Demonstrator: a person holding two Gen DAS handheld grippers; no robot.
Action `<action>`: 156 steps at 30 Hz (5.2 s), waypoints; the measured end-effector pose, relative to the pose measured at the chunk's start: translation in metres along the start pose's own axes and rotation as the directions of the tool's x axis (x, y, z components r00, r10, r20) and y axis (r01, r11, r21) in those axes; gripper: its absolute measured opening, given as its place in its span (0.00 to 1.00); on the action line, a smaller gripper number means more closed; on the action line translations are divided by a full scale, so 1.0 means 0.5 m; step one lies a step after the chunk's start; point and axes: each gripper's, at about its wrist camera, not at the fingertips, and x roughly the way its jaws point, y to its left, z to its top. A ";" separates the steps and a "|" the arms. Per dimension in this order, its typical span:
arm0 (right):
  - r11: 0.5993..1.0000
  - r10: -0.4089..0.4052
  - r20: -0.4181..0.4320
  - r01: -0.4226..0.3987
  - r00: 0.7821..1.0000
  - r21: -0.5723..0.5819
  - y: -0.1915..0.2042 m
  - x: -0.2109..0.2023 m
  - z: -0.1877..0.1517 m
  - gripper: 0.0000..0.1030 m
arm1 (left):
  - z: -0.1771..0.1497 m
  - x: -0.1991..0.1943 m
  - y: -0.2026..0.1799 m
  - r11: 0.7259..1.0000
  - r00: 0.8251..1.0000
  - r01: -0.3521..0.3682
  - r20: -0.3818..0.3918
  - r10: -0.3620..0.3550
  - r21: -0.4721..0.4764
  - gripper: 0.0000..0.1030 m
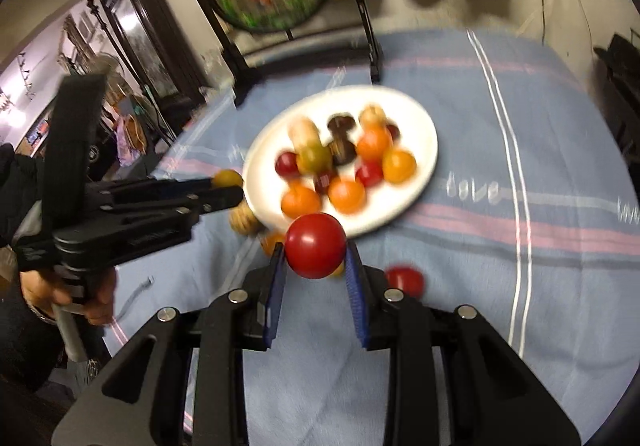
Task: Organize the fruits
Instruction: 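Carry the olive-green fruit and the red fruit over the white plate, then lower both fruits onto the plate and open both grippers, then withdraw both open grippers from the plate toward the remaining fruits, then grasp a brownish-orange fruit with the left gripper while the right grasps a yellow-green fruit, then carry the brownish-orange fruit and the yellow-green fruit over the white plate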
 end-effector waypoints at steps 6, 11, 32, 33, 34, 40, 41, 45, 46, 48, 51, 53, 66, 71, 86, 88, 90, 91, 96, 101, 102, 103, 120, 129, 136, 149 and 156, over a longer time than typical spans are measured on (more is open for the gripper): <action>1.000 0.017 0.060 -0.015 0.998 -0.028 0.009 -0.007 0.081 0.29 | 0.059 -0.009 0.010 0.999 0.998 -0.043 0.042 0.043 -0.001 0.28; 0.999 0.022 0.060 -0.019 0.998 -0.048 0.011 0.028 0.127 0.29 | 0.085 0.007 0.006 0.998 0.997 -0.060 0.045 0.059 0.018 0.28; 0.998 0.011 -0.036 -0.013 0.999 -0.055 -0.036 0.204 0.221 0.29 | 0.146 0.162 0.054 0.993 0.992 -0.112 -0.049 0.113 0.021 0.28; 0.998 0.012 -0.041 -0.015 0.999 -0.058 -0.037 0.215 0.227 0.29 | 0.148 0.168 0.057 0.993 0.992 -0.114 -0.052 0.115 0.021 0.28; 0.998 0.014 -0.046 -0.016 0.999 -0.061 -0.037 0.222 0.231 0.30 | 0.149 0.175 0.059 0.993 0.991 -0.117 -0.056 0.118 0.021 0.28; 0.991 -0.063 -0.080 0.052 0.995 -0.127 -0.033 0.264 0.248 0.66 | 0.159 0.185 0.061 0.990 0.990 -0.140 -0.031 0.141 0.032 0.64; 0.991 -0.059 -0.059 0.052 0.997 -0.124 -0.036 0.258 0.250 0.66 | 0.158 0.187 0.062 0.989 0.989 -0.140 -0.034 0.142 0.035 0.64; 0.995 -0.052 -0.032 0.049 0.998 -0.088 -0.057 0.236 0.253 0.66 | 0.157 0.187 0.074 0.989 0.988 -0.148 -0.040 0.149 0.020 0.64; 0.995 -0.054 -0.031 0.051 0.998 -0.083 -0.062 0.227 0.252 0.66 | 0.157 0.184 0.077 0.989 0.988 -0.148 -0.038 0.148 0.015 0.64; 0.993 -0.072 -0.024 0.070 0.997 -0.093 -0.067 0.209 0.248 0.66 | 0.157 0.171 0.083 0.989 0.989 -0.147 -0.029 0.147 0.003 0.64; 0.993 -0.079 -0.021 0.077 0.997 -0.088 -0.075 0.176 0.237 0.66 | 0.157 0.152 0.085 0.988 0.988 -0.152 -0.018 0.152 -0.004 0.64; 0.994 -0.077 -0.009 0.076 0.997 -0.082 -0.076 0.150 0.225 0.66 | 0.153 0.133 0.082 0.988 0.988 -0.153 -0.005 0.153 -0.003 0.64; 0.995 -0.062 -0.098 0.055 0.993 -0.077 -0.036 0.088 0.030 0.66 | 0.093 0.029 0.035 0.988 0.987 -0.152 0.050 0.151 0.025 0.66; 0.991 -0.089 -0.121 0.075 0.989 -0.113 -0.011 0.098 -0.019 0.66 | 0.073 0.001 0.033 0.985 0.984 -0.170 0.066 0.168 0.022 0.71; 0.975 -0.150 -0.259 0.099 0.954 -0.201 0.004 0.258 -0.040 0.45 | -0.111 0.011 0.137 0.981 0.990 -0.129 -0.071 0.120 -0.144 0.73; 0.974 -0.138 -0.280 0.079 0.950 -0.211 0.007 0.275 -0.044 0.29 | -0.120 0.020 0.116 0.988 0.992 -0.106 -0.082 0.097 -0.116 0.73; 0.966 -0.144 -0.286 0.072 0.947 -0.249 0.018 0.272 -0.049 0.26 | -0.121 0.030 0.089 0.993 0.993 -0.085 -0.090 0.078 -0.082 0.73; 0.965 -0.132 -0.284 0.058 0.950 -0.255 0.022 0.262 -0.051 0.26 | -0.121 0.040 0.071 0.996 0.993 -0.073 -0.094 0.068 -0.057 0.73; 0.986 -0.071 -0.251 0.030 0.966 -0.162 -0.006 0.199 -0.040 0.26 | -0.102 0.101 0.013 1.000 0.993 -0.029 -0.114 0.029 -0.005 0.73; 0.992 -0.067 -0.233 0.040 0.970 -0.118 -0.027 0.174 -0.038 0.26 | -0.086 0.171 -0.017 0.999 0.987 -0.037 -0.155 0.040 0.022 0.62; 0.993 -0.067 -0.233 0.042 0.970 -0.114 -0.027 0.173 -0.041 0.26 | -0.083 0.185 -0.018 0.999 0.985 -0.028 -0.168 0.031 0.016 0.47; 0.993 -0.069 -0.234 0.044 0.970 -0.110 -0.029 0.172 -0.045 0.26 | -0.082 0.193 -0.017 1.000 0.984 -0.011 -0.179 0.013 0.010 0.41; 0.994 -0.064 -0.245 0.039 0.967 -0.106 0.001 0.165 -0.086 0.26 | -0.133 0.088 -0.003 1.000 0.988 0.021 -0.152 -0.018 0.016 0.37; 0.991 -0.051 -0.077 0.041 0.996 -0.126 0.019 0.071 0.029 0.26 | 0.004 0.014 0.013 0.999 0.999 -0.041 -0.003 0.041 0.027 0.37; 0.989 -0.037 0.000 0.036 0.999 -0.145 0.025 0.049 0.125 0.26 | 0.084 0.013 0.007 0.996 0.996 -0.079 0.037 0.077 0.039 0.37; 0.988 -0.027 -0.020 0.023 0.999 -0.156 0.012 0.105 0.180 0.26 | 0.122 0.075 0.016 0.993 0.994 -0.110 0.003 0.110 0.048 0.37; 0.987 -0.025 -0.039 0.019 0.999 -0.159 0.001 0.139 0.200 0.26 | 0.140 0.105 0.028 0.991 0.992 -0.125 -0.014 0.126 0.049 0.37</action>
